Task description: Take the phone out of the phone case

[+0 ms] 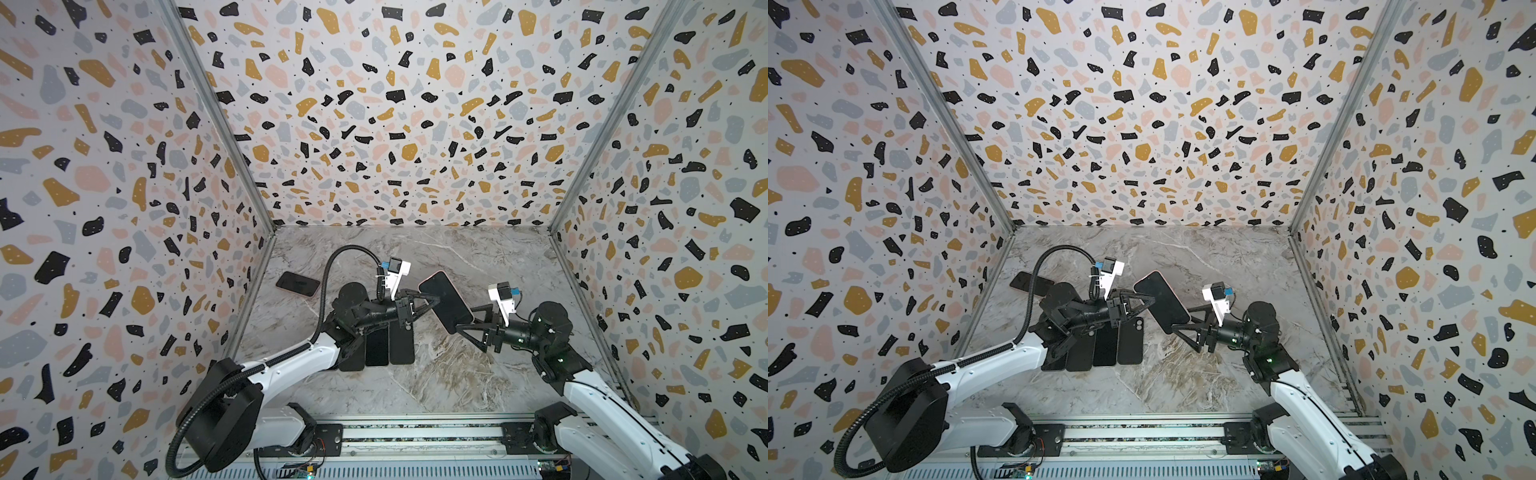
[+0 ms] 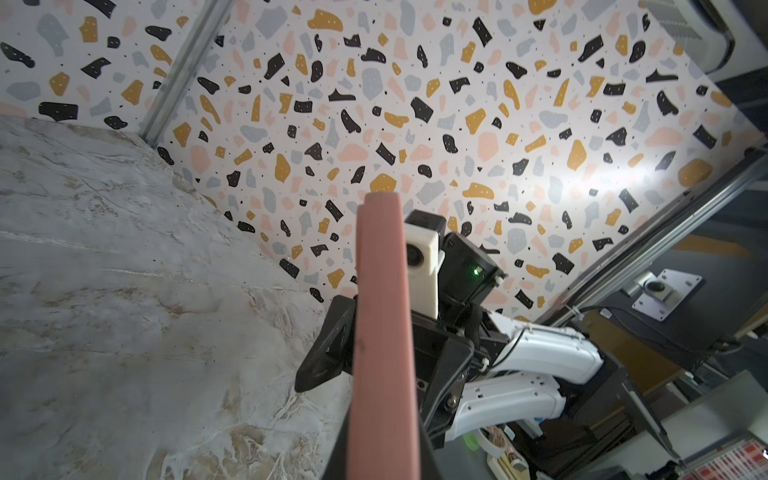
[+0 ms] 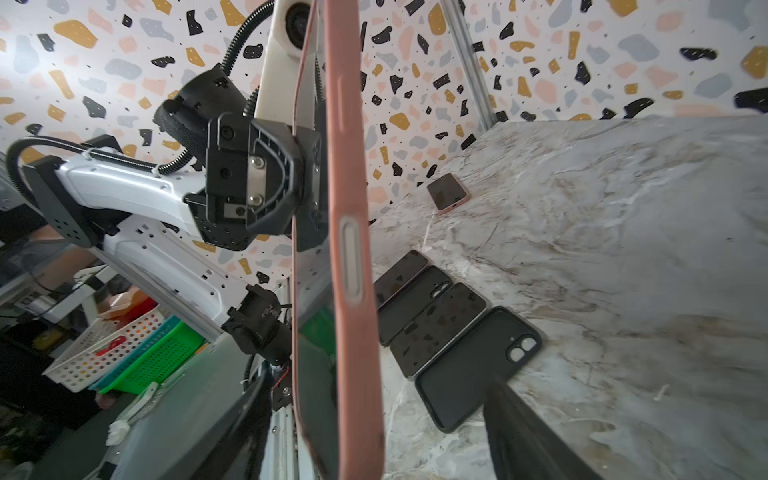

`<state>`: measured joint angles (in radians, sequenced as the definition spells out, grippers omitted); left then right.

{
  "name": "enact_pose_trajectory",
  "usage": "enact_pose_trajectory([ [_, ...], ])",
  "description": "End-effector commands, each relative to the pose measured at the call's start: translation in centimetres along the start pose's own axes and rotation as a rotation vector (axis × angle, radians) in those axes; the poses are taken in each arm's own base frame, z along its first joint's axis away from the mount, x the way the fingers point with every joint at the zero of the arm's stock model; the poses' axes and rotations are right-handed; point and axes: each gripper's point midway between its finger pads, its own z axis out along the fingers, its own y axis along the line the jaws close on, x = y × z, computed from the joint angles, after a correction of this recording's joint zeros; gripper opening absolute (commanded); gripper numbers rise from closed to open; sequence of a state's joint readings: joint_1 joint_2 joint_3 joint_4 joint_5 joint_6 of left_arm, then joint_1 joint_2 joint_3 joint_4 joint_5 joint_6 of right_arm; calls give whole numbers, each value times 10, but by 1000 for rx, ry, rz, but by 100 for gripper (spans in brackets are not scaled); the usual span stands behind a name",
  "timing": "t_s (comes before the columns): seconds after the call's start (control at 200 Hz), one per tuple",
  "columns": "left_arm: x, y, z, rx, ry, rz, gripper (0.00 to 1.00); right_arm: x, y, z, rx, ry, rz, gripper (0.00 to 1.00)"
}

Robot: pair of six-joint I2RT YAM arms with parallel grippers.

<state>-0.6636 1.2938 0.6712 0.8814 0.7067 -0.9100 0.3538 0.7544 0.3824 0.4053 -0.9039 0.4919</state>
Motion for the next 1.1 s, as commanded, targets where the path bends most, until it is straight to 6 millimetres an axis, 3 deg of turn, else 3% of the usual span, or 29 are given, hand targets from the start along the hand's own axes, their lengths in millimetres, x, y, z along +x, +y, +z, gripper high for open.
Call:
enact_pose_trajectory([
  [0.0, -47, -42, -11, 119, -216, -21, 0, -16, 2, -11, 57, -131, -28, 86],
  [0.135, -57, -47, -13, 135, -285, -93, 0, -19, 19, -21, -2, -212, -48, 88],
  [0.29, -52, -44, -8, 126, -304, -155, 0, -25, 33, -24, -51, -263, -58, 87],
  [0.681, -40, -40, 1, 136, -315, -215, 0, -37, 52, -13, -133, -324, -40, 74],
  [0.971, -37, -40, 3, 146, -316, -229, 0, -39, 49, -10, -126, -329, -26, 39],
  [1.096, -36, -42, 3, 159, -314, -229, 0, -40, 49, -9, -129, -327, -23, 31],
])
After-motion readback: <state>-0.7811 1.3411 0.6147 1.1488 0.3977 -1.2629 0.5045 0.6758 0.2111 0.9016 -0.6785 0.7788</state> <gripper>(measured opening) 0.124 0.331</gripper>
